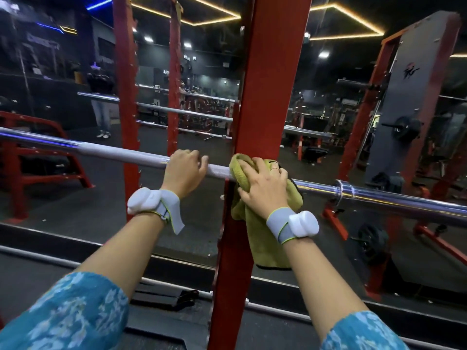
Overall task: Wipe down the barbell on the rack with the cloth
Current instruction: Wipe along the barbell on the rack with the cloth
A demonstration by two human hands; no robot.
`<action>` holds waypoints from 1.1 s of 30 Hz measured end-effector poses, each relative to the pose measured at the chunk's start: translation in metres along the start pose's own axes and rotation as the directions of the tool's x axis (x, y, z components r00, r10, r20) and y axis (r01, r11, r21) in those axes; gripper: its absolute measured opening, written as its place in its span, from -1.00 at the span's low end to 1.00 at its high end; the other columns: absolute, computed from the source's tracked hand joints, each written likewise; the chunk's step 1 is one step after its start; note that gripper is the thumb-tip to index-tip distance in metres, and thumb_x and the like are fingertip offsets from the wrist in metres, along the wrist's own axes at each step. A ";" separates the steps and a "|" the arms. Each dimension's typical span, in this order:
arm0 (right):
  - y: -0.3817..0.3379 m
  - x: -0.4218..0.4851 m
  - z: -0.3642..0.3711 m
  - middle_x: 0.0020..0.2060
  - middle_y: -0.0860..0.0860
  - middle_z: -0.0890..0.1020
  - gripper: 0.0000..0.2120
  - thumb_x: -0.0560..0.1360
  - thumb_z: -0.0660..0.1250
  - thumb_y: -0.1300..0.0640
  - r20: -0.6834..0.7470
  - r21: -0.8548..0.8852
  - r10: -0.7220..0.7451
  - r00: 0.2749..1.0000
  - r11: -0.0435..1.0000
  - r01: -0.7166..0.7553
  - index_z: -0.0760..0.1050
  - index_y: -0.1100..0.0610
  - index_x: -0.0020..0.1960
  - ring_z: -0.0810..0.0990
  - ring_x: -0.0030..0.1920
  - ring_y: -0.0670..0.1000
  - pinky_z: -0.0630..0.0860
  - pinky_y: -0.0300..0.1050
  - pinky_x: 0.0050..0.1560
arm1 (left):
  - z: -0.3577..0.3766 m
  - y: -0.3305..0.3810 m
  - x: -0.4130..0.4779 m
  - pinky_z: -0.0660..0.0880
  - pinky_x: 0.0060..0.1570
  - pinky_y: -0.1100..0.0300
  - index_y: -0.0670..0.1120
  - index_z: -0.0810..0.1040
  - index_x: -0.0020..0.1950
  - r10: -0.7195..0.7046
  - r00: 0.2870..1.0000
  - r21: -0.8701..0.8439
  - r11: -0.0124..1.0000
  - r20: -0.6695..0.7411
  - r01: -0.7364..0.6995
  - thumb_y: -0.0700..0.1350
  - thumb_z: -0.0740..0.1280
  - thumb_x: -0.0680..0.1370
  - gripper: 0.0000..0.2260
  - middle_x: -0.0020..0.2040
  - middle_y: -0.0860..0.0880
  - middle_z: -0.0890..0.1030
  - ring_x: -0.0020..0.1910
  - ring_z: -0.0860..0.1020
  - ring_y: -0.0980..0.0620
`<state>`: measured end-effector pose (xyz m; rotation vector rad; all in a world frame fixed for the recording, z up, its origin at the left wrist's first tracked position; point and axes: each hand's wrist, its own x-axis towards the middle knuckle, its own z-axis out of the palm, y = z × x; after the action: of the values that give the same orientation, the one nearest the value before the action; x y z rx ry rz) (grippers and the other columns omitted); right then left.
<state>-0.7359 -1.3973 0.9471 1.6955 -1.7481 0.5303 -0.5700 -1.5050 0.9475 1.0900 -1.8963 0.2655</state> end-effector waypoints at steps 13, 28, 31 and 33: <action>-0.023 -0.029 -0.028 0.21 0.05 0.44 -0.48 0.30 0.38 0.17 0.087 0.017 0.189 0.978 0.981 -0.191 0.50 -0.08 0.25 0.41 0.10 0.24 0.37 0.04 -0.05 | 0.002 -0.029 -0.012 0.27 0.23 -0.04 -0.23 0.54 -0.24 0.118 0.993 0.010 0.993 -0.014 -0.118 0.02 0.04 0.56 -0.58 -0.25 -0.23 0.59 -0.15 0.53 -0.23; -0.117 0.031 -0.026 0.35 0.18 0.31 -0.43 0.46 0.30 0.09 0.209 0.230 0.137 0.968 0.955 -0.185 0.27 0.09 0.44 0.35 0.25 0.29 0.32 0.12 0.27 | -0.039 -0.085 -0.019 0.22 0.34 -0.11 -0.34 0.48 0.23 0.043 0.997 0.022 0.999 0.061 -0.045 0.05 -0.02 0.54 -0.45 0.21 -0.31 0.53 0.22 0.47 -0.25; -0.125 0.024 0.007 0.04 0.20 0.57 -0.52 0.28 0.32 0.11 0.108 -0.001 0.239 0.965 0.971 -0.240 0.54 0.16 0.19 0.55 -0.01 0.34 0.50 0.17 0.11 | -0.044 -0.103 -0.021 0.25 0.32 -0.14 -0.35 0.49 0.20 0.033 0.999 0.022 0.999 0.021 -0.034 0.04 -0.01 0.55 -0.47 0.17 -0.32 0.55 0.19 0.49 -0.26; -0.128 0.030 0.013 -0.08 0.19 0.59 -0.56 0.22 0.29 0.11 0.029 0.009 0.244 0.969 0.970 -0.244 0.60 0.17 0.08 0.57 -0.12 0.30 0.52 0.16 0.03 | -0.043 -0.114 -0.021 0.26 0.30 -0.16 -0.35 0.50 0.17 0.020 1.000 0.029 0.999 -0.005 -0.020 0.02 0.01 0.55 -0.49 0.13 -0.32 0.56 0.16 0.51 -0.26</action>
<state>-0.6111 -1.4396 0.9399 1.5101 -1.9914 0.6298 -0.4519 -1.5356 0.9287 1.0885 -1.9050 0.3077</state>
